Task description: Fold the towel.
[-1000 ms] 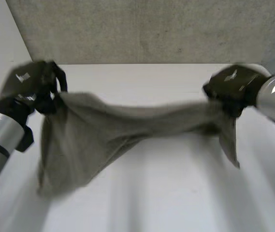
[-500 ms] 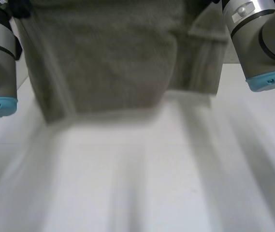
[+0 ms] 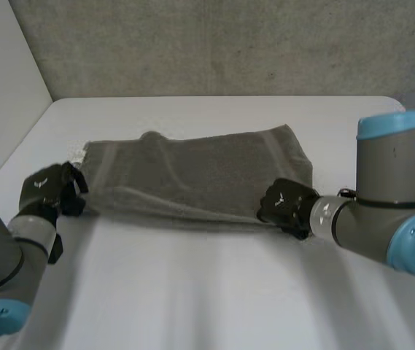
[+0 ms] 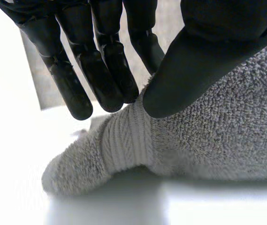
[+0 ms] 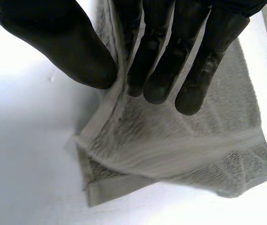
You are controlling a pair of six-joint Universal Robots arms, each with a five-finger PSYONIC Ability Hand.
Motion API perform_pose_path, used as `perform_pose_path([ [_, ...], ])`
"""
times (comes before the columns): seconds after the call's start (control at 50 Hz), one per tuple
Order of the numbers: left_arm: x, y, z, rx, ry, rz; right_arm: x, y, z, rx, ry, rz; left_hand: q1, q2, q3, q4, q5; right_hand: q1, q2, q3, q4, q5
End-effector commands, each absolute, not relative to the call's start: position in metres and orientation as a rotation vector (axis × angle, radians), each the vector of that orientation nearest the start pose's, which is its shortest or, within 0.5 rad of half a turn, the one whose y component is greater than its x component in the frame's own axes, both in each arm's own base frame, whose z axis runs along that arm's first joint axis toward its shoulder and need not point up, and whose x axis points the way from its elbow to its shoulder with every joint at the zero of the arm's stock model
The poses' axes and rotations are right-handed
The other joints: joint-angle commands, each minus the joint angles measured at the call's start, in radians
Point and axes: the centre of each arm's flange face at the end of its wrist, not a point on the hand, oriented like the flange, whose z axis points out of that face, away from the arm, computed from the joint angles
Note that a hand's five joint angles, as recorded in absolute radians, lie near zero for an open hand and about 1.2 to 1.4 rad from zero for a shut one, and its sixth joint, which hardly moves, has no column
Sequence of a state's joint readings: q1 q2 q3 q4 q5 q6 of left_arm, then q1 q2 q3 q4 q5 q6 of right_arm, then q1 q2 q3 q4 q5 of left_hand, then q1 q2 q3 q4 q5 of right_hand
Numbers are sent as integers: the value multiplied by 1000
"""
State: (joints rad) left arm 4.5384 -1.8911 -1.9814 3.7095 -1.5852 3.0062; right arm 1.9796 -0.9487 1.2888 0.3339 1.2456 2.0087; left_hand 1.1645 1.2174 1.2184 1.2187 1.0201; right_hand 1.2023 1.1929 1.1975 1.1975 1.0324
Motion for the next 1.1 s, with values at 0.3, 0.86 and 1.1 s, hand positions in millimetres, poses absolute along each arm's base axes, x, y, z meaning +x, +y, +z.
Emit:
perform_pose_path([
  [0.3, -162, -284, 146, -19, 2536, -2134, 254, -265, 138, -1114, 2250, -1666, 232, 179, 178, 178, 202, -877, -867, -872, -872, -881],
  [0.86, -163, -282, 153, -13, 2482, -2209, 242, -267, 119, -714, 2249, -1637, 232, 179, 178, 178, 202, -727, -717, -722, -722, -731],
  [1.1, -163, -282, 155, -11, 2465, -2228, 252, -274, 106, -741, 2208, -1663, 232, 179, 178, 178, 202, -712, -703, -707, -707, -717],
])
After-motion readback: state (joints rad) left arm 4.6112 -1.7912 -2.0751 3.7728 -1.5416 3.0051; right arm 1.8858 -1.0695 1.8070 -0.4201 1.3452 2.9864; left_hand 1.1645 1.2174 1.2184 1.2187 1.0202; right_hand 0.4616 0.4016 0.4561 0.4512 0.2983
